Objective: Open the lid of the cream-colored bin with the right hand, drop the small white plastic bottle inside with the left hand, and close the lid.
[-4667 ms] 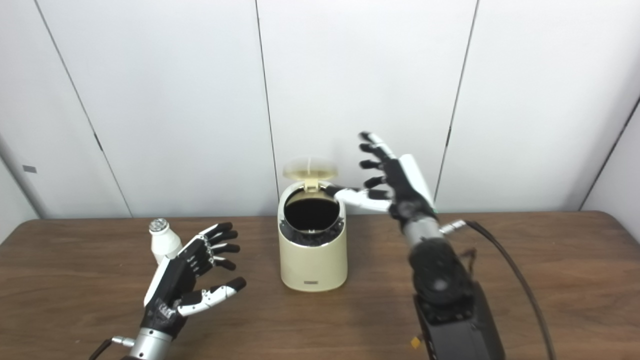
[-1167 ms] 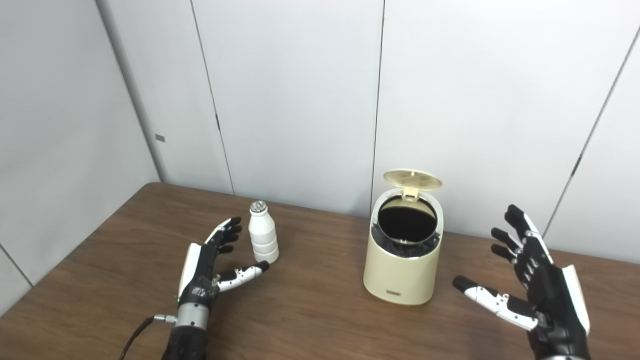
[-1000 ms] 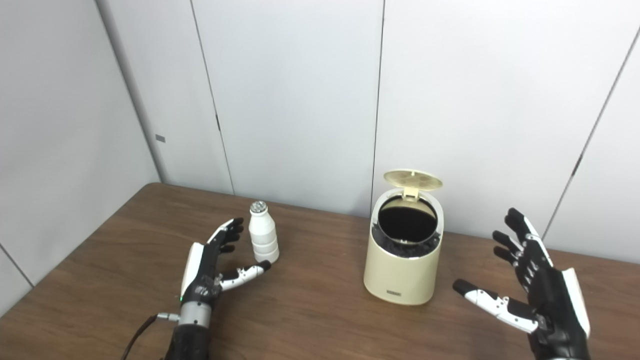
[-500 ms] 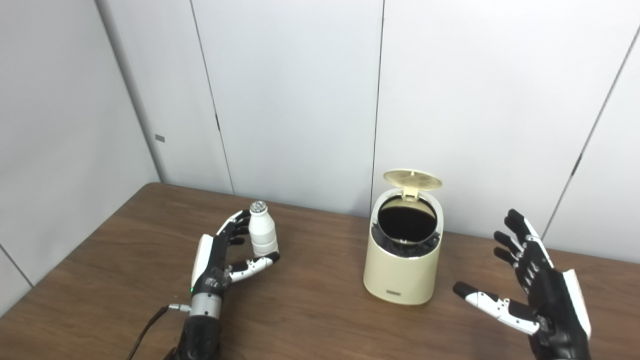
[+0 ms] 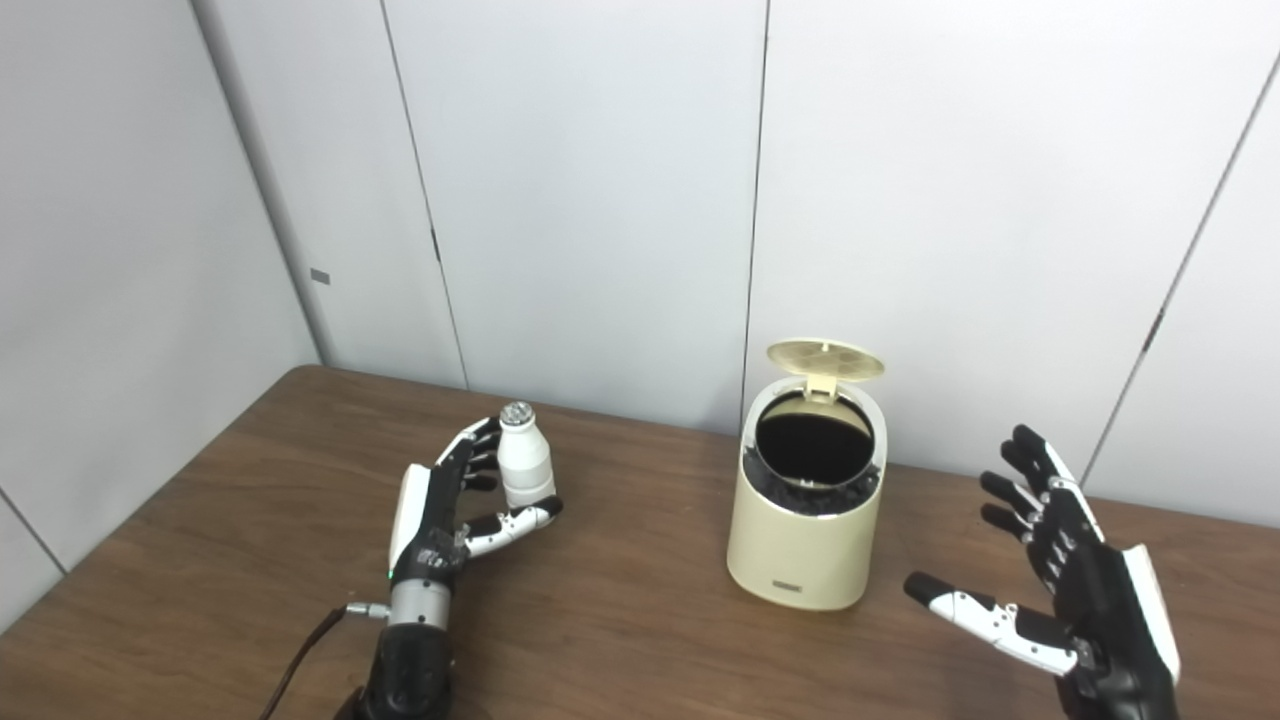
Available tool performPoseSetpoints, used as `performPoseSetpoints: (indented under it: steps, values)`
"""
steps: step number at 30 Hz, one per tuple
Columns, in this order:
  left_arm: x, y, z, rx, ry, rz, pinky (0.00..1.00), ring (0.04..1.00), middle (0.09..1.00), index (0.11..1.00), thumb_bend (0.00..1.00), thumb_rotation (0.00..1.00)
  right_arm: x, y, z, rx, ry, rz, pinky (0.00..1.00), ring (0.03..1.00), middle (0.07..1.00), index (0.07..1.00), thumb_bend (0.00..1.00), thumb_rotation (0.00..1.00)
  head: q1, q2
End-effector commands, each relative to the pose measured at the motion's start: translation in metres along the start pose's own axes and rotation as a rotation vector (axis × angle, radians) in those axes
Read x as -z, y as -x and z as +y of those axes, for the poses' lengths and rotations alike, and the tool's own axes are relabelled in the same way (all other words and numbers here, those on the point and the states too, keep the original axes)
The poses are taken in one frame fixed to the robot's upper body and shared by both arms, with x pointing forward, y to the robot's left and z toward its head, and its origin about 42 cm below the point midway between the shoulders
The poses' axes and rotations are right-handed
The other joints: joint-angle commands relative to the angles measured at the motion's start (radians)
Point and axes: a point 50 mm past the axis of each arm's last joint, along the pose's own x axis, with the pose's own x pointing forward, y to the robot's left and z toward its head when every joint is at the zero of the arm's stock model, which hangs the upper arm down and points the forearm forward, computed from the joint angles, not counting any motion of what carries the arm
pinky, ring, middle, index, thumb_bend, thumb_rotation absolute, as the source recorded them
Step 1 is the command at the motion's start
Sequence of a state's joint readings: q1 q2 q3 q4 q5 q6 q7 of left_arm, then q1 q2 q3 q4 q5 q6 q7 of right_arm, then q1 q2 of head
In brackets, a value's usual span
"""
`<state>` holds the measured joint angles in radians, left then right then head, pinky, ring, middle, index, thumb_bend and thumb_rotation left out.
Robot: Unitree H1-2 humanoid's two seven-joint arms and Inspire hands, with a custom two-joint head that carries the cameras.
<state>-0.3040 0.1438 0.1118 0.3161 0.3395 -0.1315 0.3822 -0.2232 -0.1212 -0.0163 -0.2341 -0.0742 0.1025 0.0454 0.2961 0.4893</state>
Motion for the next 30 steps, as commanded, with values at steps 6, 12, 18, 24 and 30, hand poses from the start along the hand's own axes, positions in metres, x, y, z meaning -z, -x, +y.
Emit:
performPoseSetpoints:
  steps: [6,12,18,24,30]
  values:
    - [-0.012,-0.016,-0.009,-0.086,0.063,-0.052,0.49,0.584,0.655,0.686,0.74,0.0,-0.017,-0.003,-0.003,0.003,0.007,-0.078,0.78,0.841,0.917,0.92,0.63,0.03,-0.001,0.005]
    - [-0.011,-0.021,-0.016,-0.125,0.073,-0.051,0.37,0.436,0.48,0.521,0.51,0.0,-0.017,-0.002,-0.004,-0.007,0.019,-0.082,0.78,0.839,0.922,0.928,0.62,0.04,-0.002,0.012]
    - [-0.007,-0.021,-0.02,-0.127,0.08,-0.042,0.37,0.437,0.47,0.506,0.5,0.0,-0.016,-0.003,-0.003,-0.003,0.017,-0.08,0.78,0.844,0.922,0.929,0.62,0.07,-0.003,0.015]
    - [-0.007,-0.019,-0.016,-0.132,0.072,-0.07,0.36,0.433,0.469,0.508,0.5,0.0,-0.015,-0.004,-0.002,-0.001,0.031,-0.077,0.76,0.83,0.916,0.922,0.63,0.06,-0.007,0.01]
    - [-0.018,-0.016,-0.011,-0.132,0.087,-0.175,0.36,0.432,0.477,0.502,0.51,0.0,-0.009,-0.005,0.0,-0.013,0.023,-0.073,0.8,0.852,0.934,0.938,0.6,0.03,-0.031,-0.001]
